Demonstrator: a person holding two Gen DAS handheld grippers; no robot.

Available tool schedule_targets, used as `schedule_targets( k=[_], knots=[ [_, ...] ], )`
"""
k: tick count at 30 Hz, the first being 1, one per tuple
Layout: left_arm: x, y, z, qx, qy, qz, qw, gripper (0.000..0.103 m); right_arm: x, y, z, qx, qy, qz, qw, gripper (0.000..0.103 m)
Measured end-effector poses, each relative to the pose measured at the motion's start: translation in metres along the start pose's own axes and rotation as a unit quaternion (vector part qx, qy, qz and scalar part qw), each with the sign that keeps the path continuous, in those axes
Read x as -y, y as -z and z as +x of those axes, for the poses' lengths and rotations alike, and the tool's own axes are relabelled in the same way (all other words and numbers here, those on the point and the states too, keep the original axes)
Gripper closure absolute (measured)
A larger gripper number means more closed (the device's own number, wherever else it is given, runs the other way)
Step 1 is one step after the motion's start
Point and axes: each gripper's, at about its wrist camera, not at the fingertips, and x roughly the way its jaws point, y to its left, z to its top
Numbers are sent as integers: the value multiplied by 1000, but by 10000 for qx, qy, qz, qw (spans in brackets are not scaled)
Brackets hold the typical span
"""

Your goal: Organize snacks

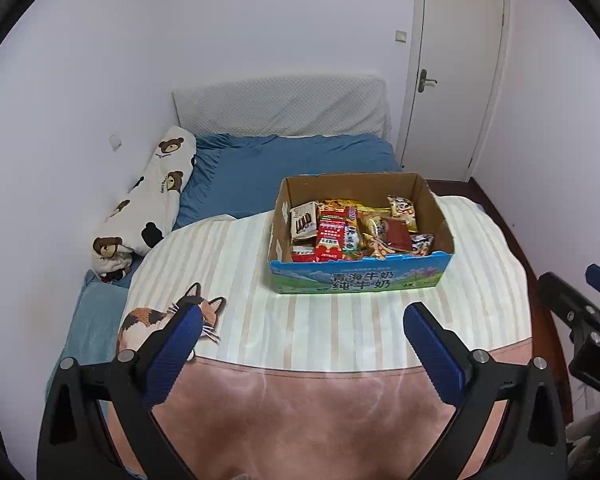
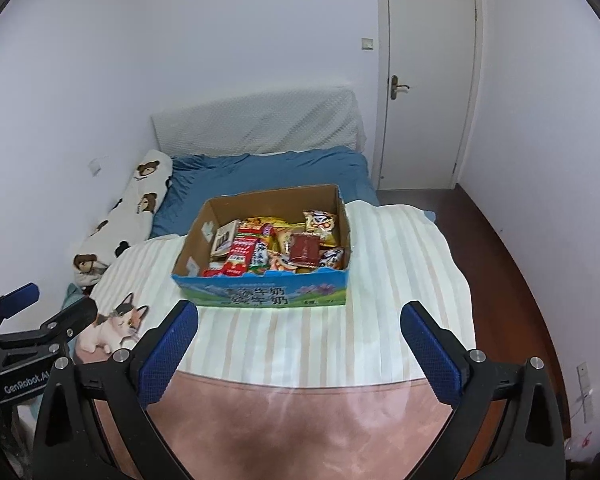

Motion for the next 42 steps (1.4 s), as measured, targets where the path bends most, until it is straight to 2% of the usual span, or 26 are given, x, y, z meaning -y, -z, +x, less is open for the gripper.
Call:
schedule_targets(
  k=[4, 21, 31, 42],
  knots=[
    [-1, -9, 17, 34, -64, -44, 10000, 0, 3, -9, 19, -16, 85, 86, 9999, 0],
    [3, -40, 90, -299, -122, -100, 9994, 0, 9, -43, 86, -129, 325, 217, 9992, 0],
    [11, -45, 106, -333, -140, -42, 9993, 0, 13, -43, 114, -323, 363, 294, 9984, 0],
    [15, -48, 110, -329, -123, -54, 9994, 0, 13, -43, 115, -311, 419, 287, 9982, 0]
  ],
)
